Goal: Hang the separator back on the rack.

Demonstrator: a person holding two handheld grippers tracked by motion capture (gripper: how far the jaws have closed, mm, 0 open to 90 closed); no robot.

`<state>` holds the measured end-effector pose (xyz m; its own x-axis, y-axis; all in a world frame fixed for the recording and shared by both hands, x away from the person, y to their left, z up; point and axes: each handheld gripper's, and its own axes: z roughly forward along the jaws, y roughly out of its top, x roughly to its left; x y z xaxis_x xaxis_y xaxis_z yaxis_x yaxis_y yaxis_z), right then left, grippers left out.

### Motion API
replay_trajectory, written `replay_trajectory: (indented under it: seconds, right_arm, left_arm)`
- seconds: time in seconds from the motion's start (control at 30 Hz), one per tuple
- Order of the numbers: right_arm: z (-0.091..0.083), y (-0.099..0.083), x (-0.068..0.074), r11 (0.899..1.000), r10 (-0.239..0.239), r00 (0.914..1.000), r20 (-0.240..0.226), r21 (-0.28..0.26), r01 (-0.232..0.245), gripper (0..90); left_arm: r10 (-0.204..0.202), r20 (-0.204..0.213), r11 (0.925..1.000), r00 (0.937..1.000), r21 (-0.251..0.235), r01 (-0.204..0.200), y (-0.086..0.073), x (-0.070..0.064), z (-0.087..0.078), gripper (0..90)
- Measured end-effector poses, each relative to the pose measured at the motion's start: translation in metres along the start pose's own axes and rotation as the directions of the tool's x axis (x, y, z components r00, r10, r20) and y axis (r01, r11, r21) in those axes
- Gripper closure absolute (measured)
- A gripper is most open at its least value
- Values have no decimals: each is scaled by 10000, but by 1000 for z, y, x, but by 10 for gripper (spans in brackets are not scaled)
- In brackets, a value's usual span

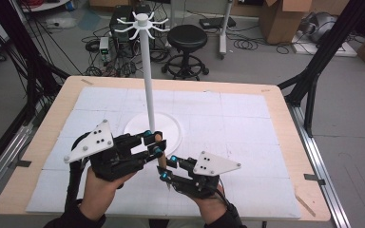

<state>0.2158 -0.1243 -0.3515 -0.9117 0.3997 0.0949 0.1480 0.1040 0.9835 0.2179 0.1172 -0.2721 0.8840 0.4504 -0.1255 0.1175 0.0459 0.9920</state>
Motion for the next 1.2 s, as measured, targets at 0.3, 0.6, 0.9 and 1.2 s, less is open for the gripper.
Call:
replay_trajectory:
  seconds: [0.3,0.6,0.9,1.2]
  right_arm:
    - [-4,4,-5,9983,492,9686,-2439,-176,-551,701]
    - [6,3,2,9991,405,8922,-4497,38,-434,700]
    - [10,2,6,9994,354,8445,-5344,177,-307,700]
    - [11,1,5,9985,548,8361,-5458,264,-482,699]
  left_arm:
    - [-698,2390,9976,9685,147,682,-8,14,-16,438]
    - [-1099,4508,9939,8858,459,1000,-24,14,-26,442]
    - [-1167,5295,9930,8402,780,888,-28,10,-18,651]
    - [-1023,4990,9946,8605,679,789,-27,9,-18,711]
